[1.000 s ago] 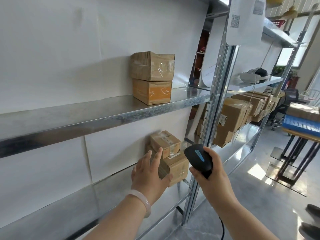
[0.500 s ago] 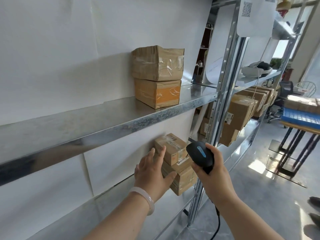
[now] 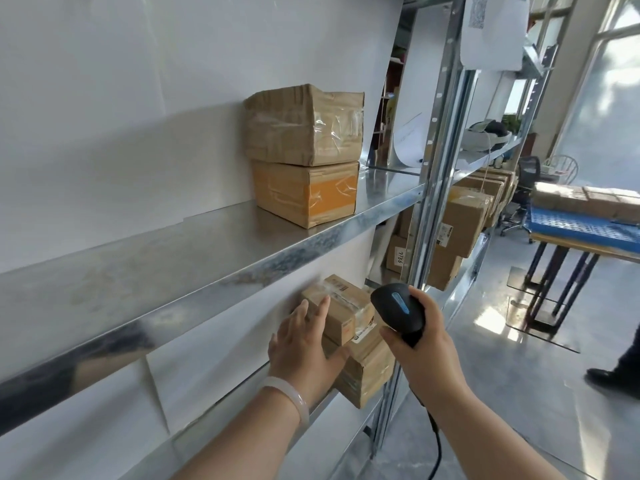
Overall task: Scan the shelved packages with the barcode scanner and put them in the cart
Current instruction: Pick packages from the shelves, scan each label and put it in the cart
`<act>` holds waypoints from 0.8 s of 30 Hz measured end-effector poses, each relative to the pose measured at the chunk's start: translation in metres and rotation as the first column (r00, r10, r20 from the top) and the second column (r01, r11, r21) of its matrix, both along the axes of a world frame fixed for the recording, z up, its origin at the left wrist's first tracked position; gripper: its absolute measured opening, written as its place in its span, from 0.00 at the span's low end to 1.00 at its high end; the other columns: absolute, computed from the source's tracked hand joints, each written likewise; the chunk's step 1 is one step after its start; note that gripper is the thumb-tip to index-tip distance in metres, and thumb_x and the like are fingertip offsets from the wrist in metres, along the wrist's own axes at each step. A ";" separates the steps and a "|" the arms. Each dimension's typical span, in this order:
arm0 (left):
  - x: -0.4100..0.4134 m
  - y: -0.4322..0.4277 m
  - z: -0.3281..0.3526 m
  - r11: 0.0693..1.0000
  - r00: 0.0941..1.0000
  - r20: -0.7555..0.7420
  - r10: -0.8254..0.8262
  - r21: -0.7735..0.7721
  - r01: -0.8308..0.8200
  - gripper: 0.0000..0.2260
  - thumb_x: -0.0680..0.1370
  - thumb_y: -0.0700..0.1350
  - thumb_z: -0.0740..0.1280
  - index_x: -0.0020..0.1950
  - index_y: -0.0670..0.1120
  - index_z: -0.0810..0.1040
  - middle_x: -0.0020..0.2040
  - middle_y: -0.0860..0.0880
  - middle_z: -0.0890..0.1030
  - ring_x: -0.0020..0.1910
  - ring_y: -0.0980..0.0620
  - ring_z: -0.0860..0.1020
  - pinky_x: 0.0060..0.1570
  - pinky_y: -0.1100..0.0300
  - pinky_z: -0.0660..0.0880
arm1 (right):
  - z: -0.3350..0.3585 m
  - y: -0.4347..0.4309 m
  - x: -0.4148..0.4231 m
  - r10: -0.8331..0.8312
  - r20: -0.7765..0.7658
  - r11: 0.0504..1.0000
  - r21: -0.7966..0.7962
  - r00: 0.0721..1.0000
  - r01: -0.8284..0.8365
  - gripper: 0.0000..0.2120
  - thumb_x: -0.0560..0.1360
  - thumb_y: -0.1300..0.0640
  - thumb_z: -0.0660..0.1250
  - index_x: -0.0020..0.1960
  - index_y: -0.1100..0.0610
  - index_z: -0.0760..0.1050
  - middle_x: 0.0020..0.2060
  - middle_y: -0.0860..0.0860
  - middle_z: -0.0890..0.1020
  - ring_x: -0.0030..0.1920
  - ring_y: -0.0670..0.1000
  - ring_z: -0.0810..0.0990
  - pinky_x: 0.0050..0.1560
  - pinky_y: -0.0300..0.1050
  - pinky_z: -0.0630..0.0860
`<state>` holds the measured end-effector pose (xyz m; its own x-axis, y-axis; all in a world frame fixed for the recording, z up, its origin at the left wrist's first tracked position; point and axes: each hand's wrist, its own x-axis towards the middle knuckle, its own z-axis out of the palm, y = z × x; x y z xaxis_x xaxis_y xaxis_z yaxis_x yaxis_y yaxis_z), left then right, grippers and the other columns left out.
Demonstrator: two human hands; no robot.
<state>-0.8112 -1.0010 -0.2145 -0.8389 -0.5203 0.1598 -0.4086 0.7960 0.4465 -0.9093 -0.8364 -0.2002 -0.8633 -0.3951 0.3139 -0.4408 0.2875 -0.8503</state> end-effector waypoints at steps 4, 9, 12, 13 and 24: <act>-0.014 -0.004 -0.003 1.000 0.999 0.040 0.021 0.008 -0.022 0.36 0.78 0.67 0.58 0.78 0.64 0.39 0.81 0.51 0.46 0.80 0.47 0.47 0.76 0.43 0.54 | -0.003 -0.009 -0.022 0.037 0.016 0.999 0.022 0.999 -0.037 0.31 0.74 0.55 0.72 0.67 0.37 0.60 0.57 0.44 0.74 0.54 0.50 0.76 0.52 0.44 0.76; -0.045 -0.012 -0.005 0.995 0.996 0.025 0.087 0.039 -0.088 0.37 0.76 0.71 0.55 0.77 0.65 0.38 0.81 0.51 0.44 0.80 0.46 0.47 0.76 0.44 0.52 | -0.003 -0.025 -0.065 0.070 0.043 0.997 0.036 0.997 -0.071 0.31 0.75 0.54 0.72 0.69 0.37 0.59 0.55 0.43 0.72 0.53 0.49 0.74 0.49 0.42 0.73; -0.070 -0.010 -0.009 0.986 0.990 0.041 0.138 0.086 -0.141 0.36 0.77 0.67 0.58 0.78 0.65 0.39 0.81 0.51 0.43 0.80 0.47 0.45 0.76 0.45 0.50 | -0.004 -0.036 -0.096 0.145 0.058 0.984 0.094 0.988 -0.150 0.31 0.75 0.52 0.72 0.70 0.39 0.59 0.55 0.43 0.72 0.52 0.47 0.74 0.49 0.41 0.72; -0.077 -0.010 -0.010 0.981 0.986 0.045 0.161 0.099 -0.165 0.36 0.78 0.66 0.58 0.78 0.65 0.39 0.81 0.50 0.43 0.80 0.47 0.45 0.76 0.45 0.50 | -0.005 -0.039 -0.106 0.166 0.065 0.979 0.107 0.984 -0.172 0.31 0.75 0.52 0.71 0.71 0.38 0.58 0.56 0.43 0.72 0.52 0.47 0.73 0.48 0.40 0.72; -0.118 -0.012 -0.038 0.888 0.898 0.096 0.430 0.137 -0.440 0.35 0.77 0.69 0.55 0.79 0.61 0.42 0.81 0.49 0.46 0.80 0.45 0.46 0.78 0.47 0.51 | -0.022 -0.077 -0.177 0.369 0.151 0.909 0.147 0.917 -0.390 0.31 0.76 0.55 0.70 0.72 0.41 0.58 0.56 0.45 0.72 0.50 0.50 0.75 0.46 0.42 0.72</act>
<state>-0.9297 -1.0134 -0.2529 -0.5287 -0.8488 0.0057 -0.7284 0.4571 0.5104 -1.0859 -0.9135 -0.2220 -0.6640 -0.7383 0.1180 -0.4454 0.2638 -0.8556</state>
